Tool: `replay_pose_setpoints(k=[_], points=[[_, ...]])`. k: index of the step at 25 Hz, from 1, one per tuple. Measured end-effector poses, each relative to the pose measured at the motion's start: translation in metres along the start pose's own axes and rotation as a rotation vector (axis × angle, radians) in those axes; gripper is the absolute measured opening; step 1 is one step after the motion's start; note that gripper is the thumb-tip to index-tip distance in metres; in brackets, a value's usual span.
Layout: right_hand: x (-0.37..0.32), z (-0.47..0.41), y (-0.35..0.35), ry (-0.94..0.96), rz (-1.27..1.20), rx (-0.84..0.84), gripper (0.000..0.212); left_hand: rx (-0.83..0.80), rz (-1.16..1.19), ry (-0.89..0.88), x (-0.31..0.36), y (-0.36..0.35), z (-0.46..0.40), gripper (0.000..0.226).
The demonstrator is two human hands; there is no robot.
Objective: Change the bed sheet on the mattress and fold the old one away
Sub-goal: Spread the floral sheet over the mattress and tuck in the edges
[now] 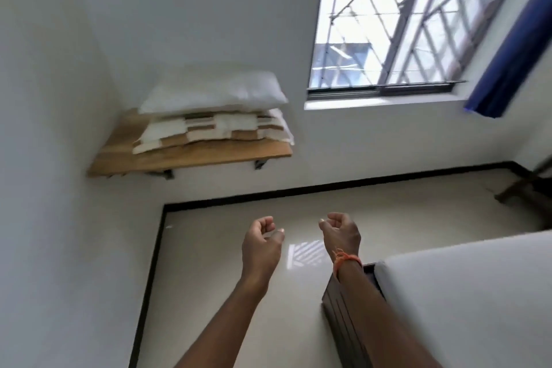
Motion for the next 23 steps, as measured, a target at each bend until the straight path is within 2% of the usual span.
replay_pose_setpoints(k=[5, 8, 10, 15, 18, 23], points=[[-0.036, -0.112, 0.02, -0.02, -0.046, 0.311, 0.021, -0.321, -0.074, -0.129, 0.086, -0.099, -0.132, 0.03], [-0.029, -0.194, 0.046, -0.047, -0.094, 0.499, 0.018, -0.483, -0.111, -0.153, 0.107, -0.183, -0.197, 0.028], [-0.021, -0.24, 0.057, -0.077, -0.152, 0.561, 0.017, -0.541, -0.117, -0.159, 0.116, -0.224, -0.227, 0.027], [-0.018, -0.4, 0.099, -0.14, -0.239, 0.691, 0.016, -0.693, -0.176, -0.147, 0.158, -0.379, -0.323, 0.022], [-0.028, -0.472, 0.139, -0.151, -0.236, 0.764, 0.014, -0.749, -0.151, -0.148, 0.19, -0.472, -0.362, 0.022], [0.001, -0.587, 0.227, -0.196, -0.194, 0.933, 0.014, -0.956, -0.164, -0.127, 0.214, -0.664, -0.398, 0.022]])
Point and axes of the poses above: each hand's wrist, its own z-axis away from the middle knuckle, its own y-axis out of the back of the hand, x = y × z, the point moved 8 cm from there along -z, towards the middle knuckle, and after that the axes turned 4 degrees about -z, right-handed, at the moved point
